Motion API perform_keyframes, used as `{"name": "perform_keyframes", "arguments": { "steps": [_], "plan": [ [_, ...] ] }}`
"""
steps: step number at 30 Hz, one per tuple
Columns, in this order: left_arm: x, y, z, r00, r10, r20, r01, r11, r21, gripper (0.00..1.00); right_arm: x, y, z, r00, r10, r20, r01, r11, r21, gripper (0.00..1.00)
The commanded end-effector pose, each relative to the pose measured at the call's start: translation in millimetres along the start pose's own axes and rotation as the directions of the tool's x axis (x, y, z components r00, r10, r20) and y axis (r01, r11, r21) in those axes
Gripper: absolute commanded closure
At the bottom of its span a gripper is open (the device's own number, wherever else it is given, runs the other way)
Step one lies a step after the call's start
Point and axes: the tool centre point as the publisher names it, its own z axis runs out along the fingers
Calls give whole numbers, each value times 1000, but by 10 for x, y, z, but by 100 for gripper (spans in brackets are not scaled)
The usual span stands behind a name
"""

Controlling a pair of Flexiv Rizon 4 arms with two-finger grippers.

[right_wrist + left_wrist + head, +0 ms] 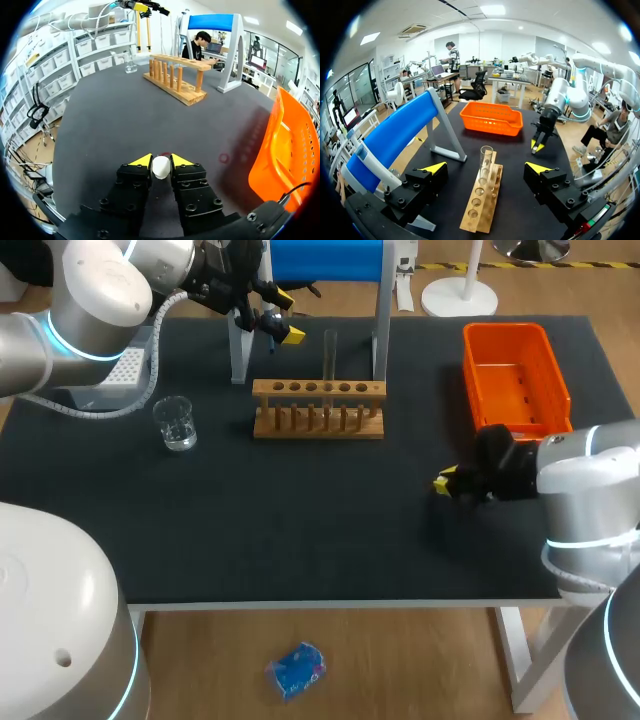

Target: Invert the test tube, pick up the pipette, mount the tip to pipette, aspirate from beaker and dispense into the tube, eject the tip, return the pipette, and cap with the stopper.

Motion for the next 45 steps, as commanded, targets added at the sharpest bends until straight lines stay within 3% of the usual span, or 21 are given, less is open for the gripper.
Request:
{"name": "perform_keyframes", "arguments": {
  "steps": [1, 11, 20, 31, 45],
  "plan": [
    [-9, -7, -7, 1000, -1, -4, 1, 1000, -4, 0, 24, 98, -133, 1000, -27, -5, 27, 1000, -1, 100],
    [-9, -7, -7, 1000, -1, -4, 1, 1000, -4, 0, 59, 545, -454, 983, -139, -120, 139, 990, -4, 100],
    [-9, -7, -7, 1000, -1, -4, 1, 1000, -4, 0, 65, 976, -693, 928, -258, -268, 259, 965, -32, 100],
    [-9, -7, -7, 1000, -1, -4, 1, 1000, -4, 0, -34, 1450, -763, 876, -290, -386, 282, 956, -79, 100],
    [-9, -7, -7, 1000, -1, -4, 1, 1000, -4, 0, -34, 1450, -763, 876, -290, -386, 282, 956, -79, 100]
  ]
}}
